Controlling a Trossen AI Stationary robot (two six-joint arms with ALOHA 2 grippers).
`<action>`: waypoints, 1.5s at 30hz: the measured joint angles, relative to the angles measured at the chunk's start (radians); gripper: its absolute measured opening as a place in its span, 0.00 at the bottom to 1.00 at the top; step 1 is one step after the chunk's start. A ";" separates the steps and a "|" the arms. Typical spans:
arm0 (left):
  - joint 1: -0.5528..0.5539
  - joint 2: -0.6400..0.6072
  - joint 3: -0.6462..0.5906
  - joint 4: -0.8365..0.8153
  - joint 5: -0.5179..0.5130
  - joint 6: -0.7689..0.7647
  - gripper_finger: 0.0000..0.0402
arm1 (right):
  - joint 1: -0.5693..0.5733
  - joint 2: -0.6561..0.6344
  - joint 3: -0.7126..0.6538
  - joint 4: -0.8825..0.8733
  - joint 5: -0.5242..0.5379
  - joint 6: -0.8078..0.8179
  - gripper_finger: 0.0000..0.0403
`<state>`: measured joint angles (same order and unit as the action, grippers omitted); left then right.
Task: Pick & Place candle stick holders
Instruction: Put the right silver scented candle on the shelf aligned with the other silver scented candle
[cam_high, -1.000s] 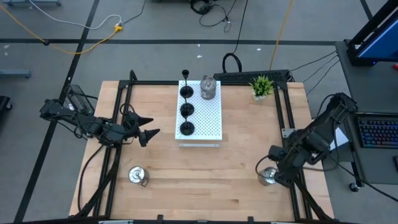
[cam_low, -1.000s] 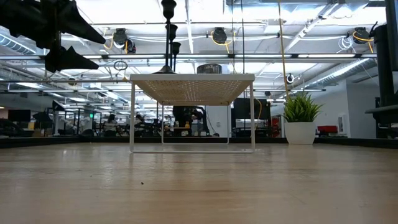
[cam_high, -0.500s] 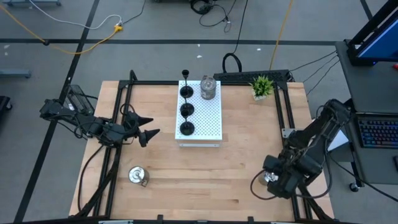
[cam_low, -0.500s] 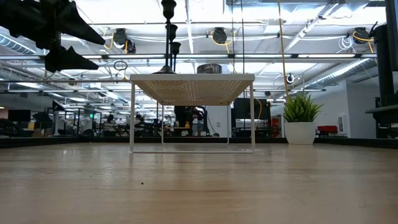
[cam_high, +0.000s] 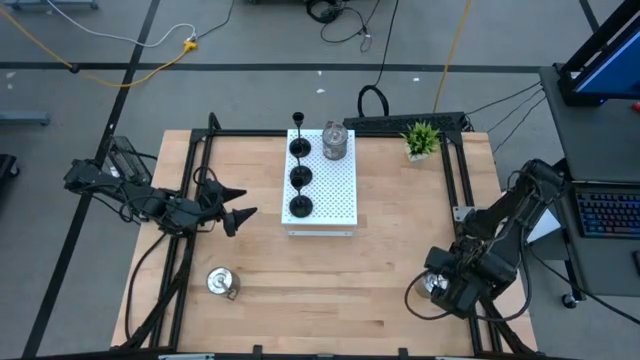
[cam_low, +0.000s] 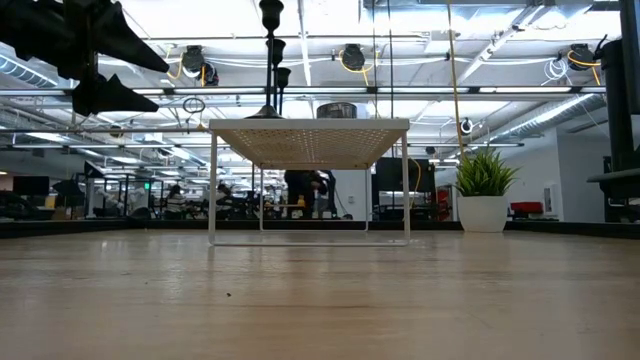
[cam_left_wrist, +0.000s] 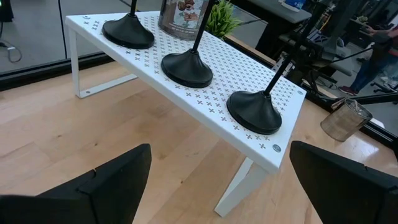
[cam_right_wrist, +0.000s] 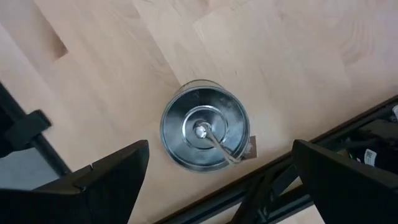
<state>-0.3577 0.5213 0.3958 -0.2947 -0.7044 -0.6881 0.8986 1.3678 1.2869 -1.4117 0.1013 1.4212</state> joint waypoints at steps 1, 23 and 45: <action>0.000 0.000 0.000 0.000 0.000 0.001 0.97 | 0.000 0.000 -0.010 0.006 -0.002 0.000 0.96; 0.000 0.000 0.000 0.000 0.000 -0.007 0.97 | -0.001 -0.001 -0.137 0.161 0.007 -0.058 0.96; 0.000 0.000 0.000 0.000 0.000 -0.008 0.97 | 0.000 -0.003 -0.200 0.241 -0.002 -0.072 0.96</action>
<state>-0.3579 0.5213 0.3958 -0.2943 -0.7045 -0.6964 0.8983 1.3651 1.0868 -1.1707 0.0996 1.3491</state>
